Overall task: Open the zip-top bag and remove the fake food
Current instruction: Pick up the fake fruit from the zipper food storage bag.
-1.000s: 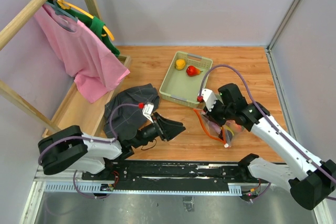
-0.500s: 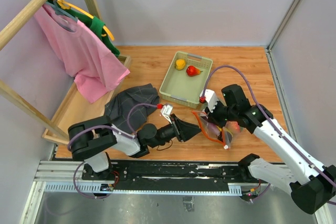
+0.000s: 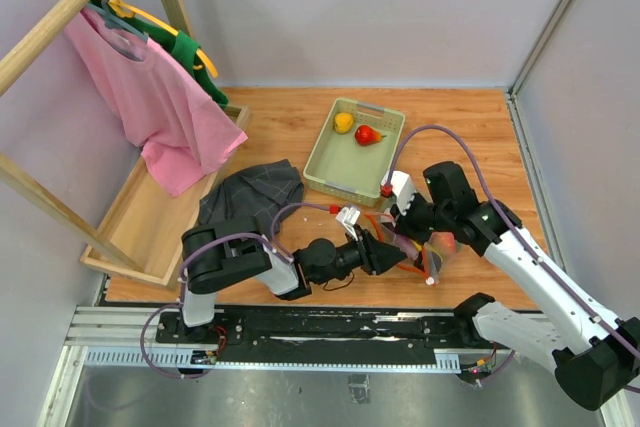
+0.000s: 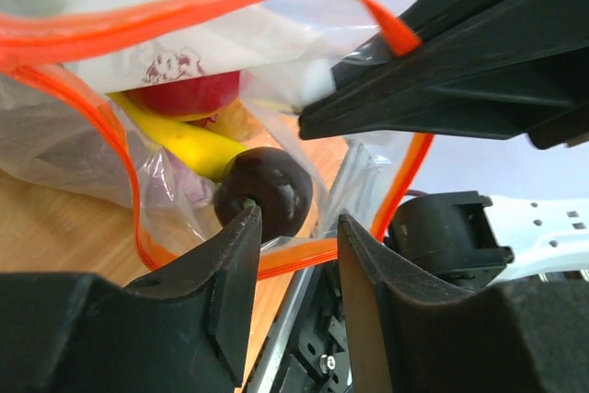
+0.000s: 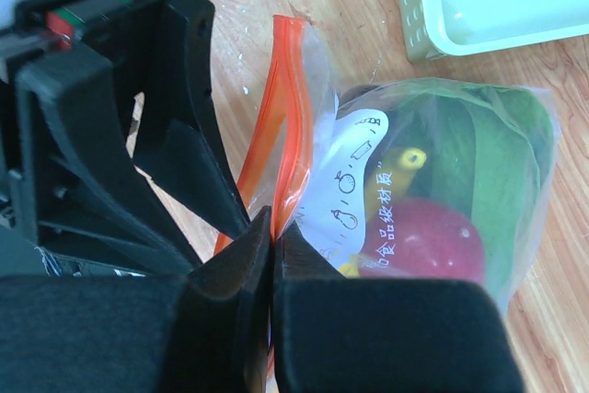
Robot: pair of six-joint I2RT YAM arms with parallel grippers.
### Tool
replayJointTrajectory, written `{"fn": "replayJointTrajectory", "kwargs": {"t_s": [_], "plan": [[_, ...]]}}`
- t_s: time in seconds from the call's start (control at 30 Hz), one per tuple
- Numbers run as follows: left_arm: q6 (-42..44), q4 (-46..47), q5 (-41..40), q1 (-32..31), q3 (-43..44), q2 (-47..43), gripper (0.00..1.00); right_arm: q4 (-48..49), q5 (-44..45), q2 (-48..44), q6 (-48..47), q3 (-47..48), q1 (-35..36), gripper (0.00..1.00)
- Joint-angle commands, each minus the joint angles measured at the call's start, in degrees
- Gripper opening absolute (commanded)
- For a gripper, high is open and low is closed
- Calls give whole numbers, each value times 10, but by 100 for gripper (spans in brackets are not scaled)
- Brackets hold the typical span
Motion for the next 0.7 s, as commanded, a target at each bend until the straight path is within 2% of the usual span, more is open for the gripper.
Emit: {"fn": "replayJointTrajectory", "kwargs": {"t_s": [0.0,0.4,0.5,0.67], "plan": [[-3,-11,-14,-8,24,19,44,5,-23,-12,-14,-8,-8,1],[3,-47,1,-17,66,66,47,-22,-61,-24,-62,-14,-19,7],[6,-54,-3,-17,70,72,48,-28,-65,-20,-67,-9,-19,11],[8,-55,-1,-17,76,78,50,-70,-86,-18,-105,10,-28,44]]}}
